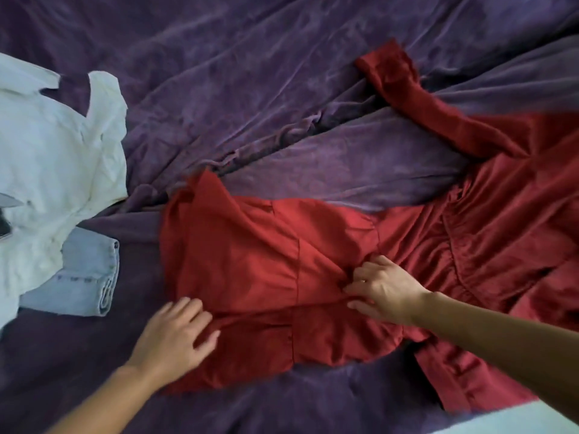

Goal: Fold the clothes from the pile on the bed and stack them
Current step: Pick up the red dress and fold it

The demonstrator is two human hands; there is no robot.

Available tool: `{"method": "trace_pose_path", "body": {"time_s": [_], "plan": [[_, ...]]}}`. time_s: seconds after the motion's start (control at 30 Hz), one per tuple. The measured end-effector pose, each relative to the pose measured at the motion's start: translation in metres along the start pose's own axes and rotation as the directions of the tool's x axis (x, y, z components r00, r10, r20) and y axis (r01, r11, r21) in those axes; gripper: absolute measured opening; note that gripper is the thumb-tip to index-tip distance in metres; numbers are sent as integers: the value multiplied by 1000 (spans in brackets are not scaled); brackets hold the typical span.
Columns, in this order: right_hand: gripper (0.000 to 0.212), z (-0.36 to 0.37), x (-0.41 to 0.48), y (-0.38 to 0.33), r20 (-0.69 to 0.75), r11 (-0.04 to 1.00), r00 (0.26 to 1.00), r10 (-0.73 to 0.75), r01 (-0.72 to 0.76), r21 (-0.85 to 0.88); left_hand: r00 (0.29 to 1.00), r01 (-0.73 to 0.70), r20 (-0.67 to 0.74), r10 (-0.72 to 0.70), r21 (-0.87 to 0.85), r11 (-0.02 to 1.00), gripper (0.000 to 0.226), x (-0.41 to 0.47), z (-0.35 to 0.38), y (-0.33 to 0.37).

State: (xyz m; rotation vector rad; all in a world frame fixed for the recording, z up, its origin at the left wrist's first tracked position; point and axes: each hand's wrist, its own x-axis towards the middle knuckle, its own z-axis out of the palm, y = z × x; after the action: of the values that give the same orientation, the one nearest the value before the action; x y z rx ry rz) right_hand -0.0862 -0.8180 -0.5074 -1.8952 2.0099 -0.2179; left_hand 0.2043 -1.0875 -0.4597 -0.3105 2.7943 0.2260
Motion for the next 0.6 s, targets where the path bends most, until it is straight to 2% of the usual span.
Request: {"method": "trace_pose_path", "body": {"time_s": [0.07, 0.13, 0.17, 0.2, 0.27, 0.33, 0.4, 0.43, 0.47, 0.53, 0.6], "plan": [[23, 3, 0, -2, -140, 997, 988, 64, -56, 58, 990, -43, -141, 33, -68, 997, 30, 18, -1, 16], [28, 2, 13, 4, -290, 975, 931, 224, -215, 61, 967, -52, -252, 40, -44, 998, 33, 55, -5, 25], [35, 2, 20, 7, -294, 949, 903, 313, -313, 47, 966, -18, -257, 13, -15, 1000, 39, 74, -6, 26], [44, 5, 24, 8, -232, 917, 890, 392, -399, 19, 976, 48, -212, -45, 9, 999, 46, 90, -6, 25], [60, 18, 21, 9, 9, 860, 861, 509, -508, -52, 976, 219, 4, -219, 73, 973, 62, 103, 5, 19], [64, 36, 5, 8, 180, 821, 801, 571, -557, -124, 907, 348, 207, -367, 123, 930, 69, 91, 29, 12], [64, 45, -10, 6, 203, 797, 771, 603, -592, -121, 842, 423, 302, -447, 143, 895, 70, 70, 45, 10], [64, 46, -16, 5, 198, 798, 774, 602, -594, -103, 827, 441, 307, -470, 163, 882, 70, 63, 46, 12], [63, 43, -20, 5, 191, 806, 784, 590, -587, -78, 832, 449, 274, -482, 177, 876, 66, 61, 42, 16], [56, 30, -26, 10, 129, 819, 813, 567, -573, 12, 899, 419, 86, -430, 120, 900, 49, 68, 28, 29], [44, 8, -32, 25, -20, 820, 824, 567, -561, 112, 926, 359, -130, -354, 18, 933, 40, 86, 10, 48]]}}
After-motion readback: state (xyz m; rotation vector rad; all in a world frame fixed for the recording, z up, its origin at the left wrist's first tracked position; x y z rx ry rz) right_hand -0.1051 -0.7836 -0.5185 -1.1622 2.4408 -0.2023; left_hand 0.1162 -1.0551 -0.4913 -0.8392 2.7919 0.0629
